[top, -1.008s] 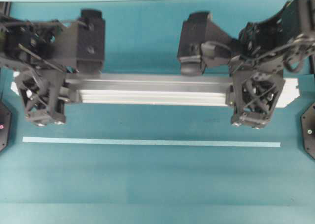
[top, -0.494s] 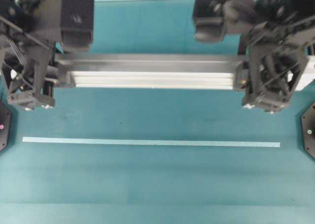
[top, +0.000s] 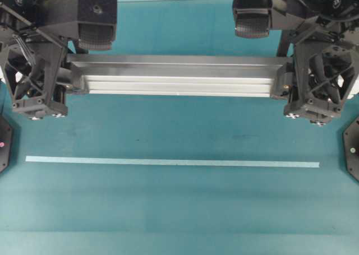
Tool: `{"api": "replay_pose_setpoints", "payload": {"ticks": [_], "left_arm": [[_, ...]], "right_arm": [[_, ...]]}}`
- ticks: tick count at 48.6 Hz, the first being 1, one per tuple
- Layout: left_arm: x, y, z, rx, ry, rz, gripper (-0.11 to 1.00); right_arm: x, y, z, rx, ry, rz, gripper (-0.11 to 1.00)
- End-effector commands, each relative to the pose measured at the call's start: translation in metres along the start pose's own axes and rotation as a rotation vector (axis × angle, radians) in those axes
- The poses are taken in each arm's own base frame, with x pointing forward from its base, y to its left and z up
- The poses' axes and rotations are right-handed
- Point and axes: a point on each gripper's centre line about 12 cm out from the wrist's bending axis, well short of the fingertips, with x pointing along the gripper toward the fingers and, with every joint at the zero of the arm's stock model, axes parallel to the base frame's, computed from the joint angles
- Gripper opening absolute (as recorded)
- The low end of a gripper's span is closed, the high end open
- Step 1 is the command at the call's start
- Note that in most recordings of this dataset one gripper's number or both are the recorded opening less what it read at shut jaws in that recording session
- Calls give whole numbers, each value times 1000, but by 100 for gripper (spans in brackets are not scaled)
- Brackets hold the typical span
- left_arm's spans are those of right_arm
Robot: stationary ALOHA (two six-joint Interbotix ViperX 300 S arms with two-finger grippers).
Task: Lift the metal rail with both hands.
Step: 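Lift the rail upward with both grippers together, then lower the held rail back down onto the table with both grippers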
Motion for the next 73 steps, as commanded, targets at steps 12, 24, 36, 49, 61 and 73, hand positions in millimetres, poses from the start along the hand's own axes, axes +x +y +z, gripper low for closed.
{"api": "replay_pose_setpoints", "payload": {"ticks": [12,24,36,49,61,73], "left_arm": [[-15,-1,6,-1,-68,-5,36],[-4,-3,1,2,-29,-6,36],[28,-4,-11,1,44,-7,36],[71,-6,-29,3,70,-8,36],[113,-9,-59,9,113,-10,36],[145,-11,-75,16,94,-13,36]], "right_arm": [[4,-8,4,99,-9,-11,39],[15,-9,0,88,25,-17,39],[41,-11,-12,59,103,-32,39],[93,-12,-30,-28,126,-29,39],[139,-17,-50,-32,144,-35,39],[177,-20,-67,-29,157,-37,39]]}}
